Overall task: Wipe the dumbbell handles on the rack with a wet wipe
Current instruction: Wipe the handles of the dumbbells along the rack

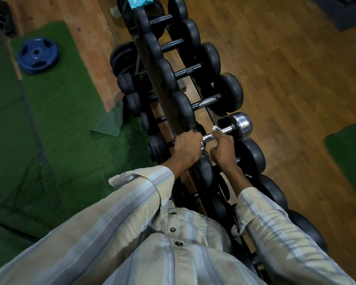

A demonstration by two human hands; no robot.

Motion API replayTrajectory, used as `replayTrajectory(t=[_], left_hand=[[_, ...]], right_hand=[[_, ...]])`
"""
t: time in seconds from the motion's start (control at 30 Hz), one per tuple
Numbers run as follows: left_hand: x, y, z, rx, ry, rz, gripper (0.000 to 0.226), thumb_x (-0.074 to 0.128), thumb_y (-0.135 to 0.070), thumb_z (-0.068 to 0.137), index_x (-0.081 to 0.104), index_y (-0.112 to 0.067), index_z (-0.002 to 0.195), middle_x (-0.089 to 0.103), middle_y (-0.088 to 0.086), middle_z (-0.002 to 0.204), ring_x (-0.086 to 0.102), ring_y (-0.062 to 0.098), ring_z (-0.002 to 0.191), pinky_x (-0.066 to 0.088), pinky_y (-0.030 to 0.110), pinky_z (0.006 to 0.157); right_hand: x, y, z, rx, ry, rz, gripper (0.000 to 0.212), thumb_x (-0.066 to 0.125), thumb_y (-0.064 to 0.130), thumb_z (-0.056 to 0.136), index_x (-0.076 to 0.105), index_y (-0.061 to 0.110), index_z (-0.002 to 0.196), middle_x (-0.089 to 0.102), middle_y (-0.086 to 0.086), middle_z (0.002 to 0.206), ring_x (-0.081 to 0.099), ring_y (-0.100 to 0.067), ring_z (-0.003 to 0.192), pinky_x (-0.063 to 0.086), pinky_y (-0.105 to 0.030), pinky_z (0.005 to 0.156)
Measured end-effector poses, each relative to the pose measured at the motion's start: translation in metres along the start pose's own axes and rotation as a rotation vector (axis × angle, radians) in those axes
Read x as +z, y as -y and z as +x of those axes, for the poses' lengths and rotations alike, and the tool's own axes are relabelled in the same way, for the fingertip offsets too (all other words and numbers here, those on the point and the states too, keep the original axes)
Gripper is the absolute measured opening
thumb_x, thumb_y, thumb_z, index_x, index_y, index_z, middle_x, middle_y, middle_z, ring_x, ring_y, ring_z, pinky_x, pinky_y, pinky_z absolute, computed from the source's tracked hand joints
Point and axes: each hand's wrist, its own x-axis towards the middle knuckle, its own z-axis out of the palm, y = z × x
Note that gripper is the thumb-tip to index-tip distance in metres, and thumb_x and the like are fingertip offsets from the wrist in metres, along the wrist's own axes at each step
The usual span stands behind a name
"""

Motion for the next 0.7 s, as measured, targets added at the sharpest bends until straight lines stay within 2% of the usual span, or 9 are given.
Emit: replayTrajectory(t=[0.13,0.2,0.27,0.33,0.43,0.53,0.6,0.7], left_hand=[[-0.002,0.001,-0.003,-0.001,0.008,-0.002,0.021,0.061,-0.012,0.092,0.064,-0.005,0.112,0.065,0.016,0.112,0.065,0.034,0.098,0.044,0.037,0.071],[-0.002,0.000,-0.004,-0.001,0.006,0.010,0.023,0.062,-0.012,0.093,0.062,-0.005,0.115,0.065,0.016,0.113,0.066,0.033,0.099,0.045,0.038,0.072],[0.000,0.000,-0.004,-0.005,-0.002,0.024,0.027,0.062,-0.012,0.093,0.061,-0.004,0.119,0.065,0.015,0.115,0.066,0.033,0.101,0.049,0.039,0.074],[0.000,-0.001,-0.004,-0.008,-0.008,0.016,0.026,0.062,-0.012,0.094,0.061,-0.005,0.120,0.065,0.015,0.116,0.066,0.032,0.101,0.050,0.038,0.075],[-0.001,-0.001,-0.005,0.007,-0.015,-0.003,0.022,0.062,-0.013,0.095,0.062,-0.006,0.115,0.065,0.015,0.114,0.065,0.032,0.101,0.046,0.037,0.074],[-0.002,-0.001,-0.006,0.015,-0.025,-0.014,0.021,0.061,-0.013,0.094,0.062,-0.005,0.114,0.065,0.016,0.112,0.065,0.033,0.099,0.042,0.035,0.071],[-0.003,-0.001,-0.006,0.010,-0.026,-0.017,0.022,0.060,-0.012,0.094,0.062,-0.004,0.115,0.066,0.016,0.112,0.065,0.033,0.098,0.041,0.035,0.070],[-0.003,0.001,-0.006,0.008,-0.014,-0.026,0.024,0.061,-0.013,0.094,0.062,-0.005,0.116,0.065,0.016,0.113,0.065,0.032,0.098,0.040,0.035,0.070]], right_hand=[[-0.017,-0.004,0.021,0.087,-0.026,-0.217,0.056,0.053,-0.005,0.079,0.049,0.005,0.133,0.044,-0.011,0.147,0.055,-0.044,0.114,0.050,-0.045,0.092],[-0.019,0.002,0.019,-0.009,0.102,-0.228,0.053,0.053,-0.001,0.075,0.051,0.009,0.127,0.052,-0.010,0.137,0.060,-0.042,0.109,0.054,-0.046,0.087],[-0.016,0.012,0.010,-0.167,0.271,-0.181,0.056,0.052,0.007,0.068,0.056,0.018,0.122,0.061,-0.003,0.124,0.063,-0.034,0.108,0.055,-0.045,0.086],[-0.015,0.019,0.005,-0.259,0.359,-0.228,0.053,0.053,0.015,0.065,0.058,0.025,0.117,0.062,0.003,0.118,0.064,-0.030,0.105,0.056,-0.046,0.083],[-0.022,0.016,0.016,-0.203,0.301,-0.458,0.046,0.061,0.011,0.077,0.050,0.019,0.121,0.053,0.000,0.132,0.066,-0.036,0.104,0.056,-0.045,0.077],[-0.028,0.004,0.030,-0.059,0.218,-0.693,0.066,0.057,0.009,0.090,0.031,0.002,0.150,0.030,-0.014,0.160,0.064,-0.037,0.115,0.055,-0.044,0.087],[-0.025,0.005,0.035,-0.021,0.210,-0.778,0.067,0.052,0.010,0.096,0.022,-0.006,0.154,0.020,-0.021,0.164,0.059,-0.036,0.125,0.053,-0.041,0.093],[-0.019,0.016,0.037,0.049,0.228,-0.814,0.064,0.050,0.013,0.100,0.021,-0.007,0.154,0.016,-0.021,0.165,0.058,-0.037,0.127,0.053,-0.042,0.091]])
